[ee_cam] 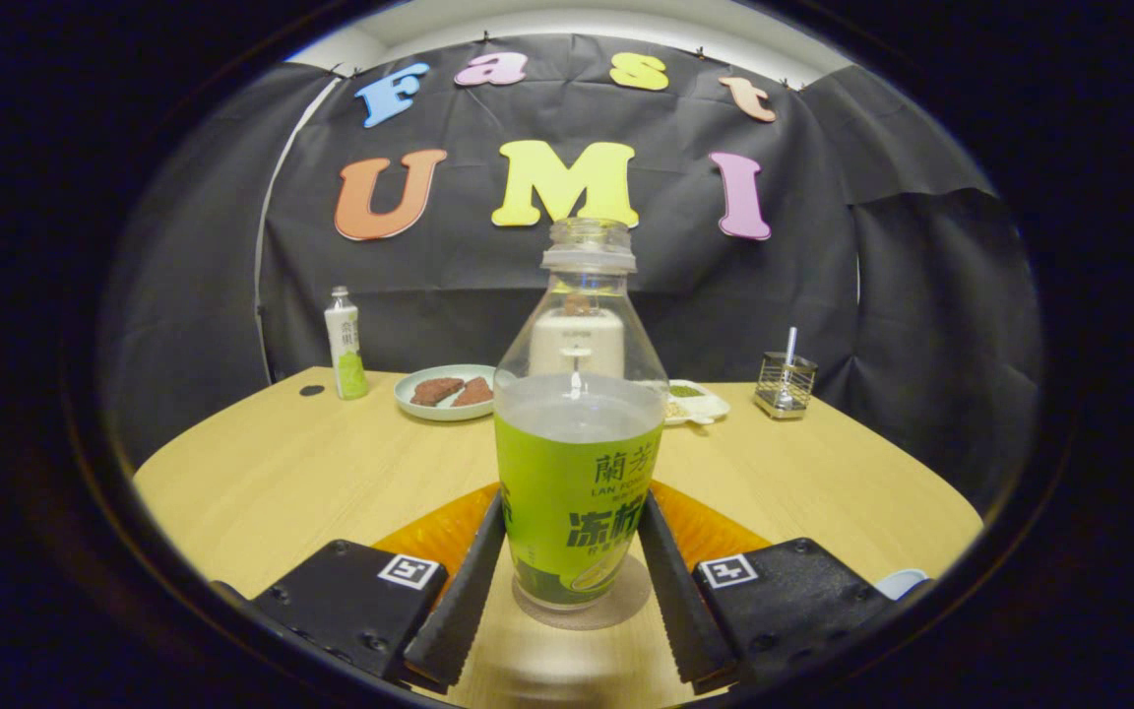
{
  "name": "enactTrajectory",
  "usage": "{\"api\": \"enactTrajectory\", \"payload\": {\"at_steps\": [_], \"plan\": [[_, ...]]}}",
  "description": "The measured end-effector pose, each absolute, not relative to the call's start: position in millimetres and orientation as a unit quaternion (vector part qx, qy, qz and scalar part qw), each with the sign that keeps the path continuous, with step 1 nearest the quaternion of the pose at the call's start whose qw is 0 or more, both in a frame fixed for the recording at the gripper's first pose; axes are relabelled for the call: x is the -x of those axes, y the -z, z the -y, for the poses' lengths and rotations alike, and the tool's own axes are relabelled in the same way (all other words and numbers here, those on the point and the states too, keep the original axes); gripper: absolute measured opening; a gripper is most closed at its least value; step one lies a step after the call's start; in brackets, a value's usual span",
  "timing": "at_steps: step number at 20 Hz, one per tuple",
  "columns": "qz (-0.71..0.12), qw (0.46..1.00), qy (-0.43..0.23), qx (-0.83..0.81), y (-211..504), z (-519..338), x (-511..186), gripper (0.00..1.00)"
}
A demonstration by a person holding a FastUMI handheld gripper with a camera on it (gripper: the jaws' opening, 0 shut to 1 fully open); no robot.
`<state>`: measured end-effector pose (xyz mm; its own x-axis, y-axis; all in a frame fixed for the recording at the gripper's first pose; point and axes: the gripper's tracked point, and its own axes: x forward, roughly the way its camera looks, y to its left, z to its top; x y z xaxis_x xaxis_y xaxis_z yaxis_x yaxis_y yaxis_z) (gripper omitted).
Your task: Take the bottle from table, then pour the juice into the cup, finally place the bottle on the coaster
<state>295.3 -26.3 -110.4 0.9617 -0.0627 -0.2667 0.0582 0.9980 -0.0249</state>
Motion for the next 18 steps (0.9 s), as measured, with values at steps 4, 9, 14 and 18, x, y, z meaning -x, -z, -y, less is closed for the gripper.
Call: {"api": "enactTrajectory", "payload": {"at_steps": [4,9,14,18], "plan": [[-0.147,0.989,0.028,0.017,121.9,25.3,-305.1,0.82],[-0.152,0.988,0.021,0.007,124.9,25.0,-304.0,0.88],[-0.145,0.989,0.007,-0.002,117.5,23.9,-295.1,0.99],[-0.128,0.992,-0.013,-0.002,106.1,18.9,-270.8,0.99]]}}
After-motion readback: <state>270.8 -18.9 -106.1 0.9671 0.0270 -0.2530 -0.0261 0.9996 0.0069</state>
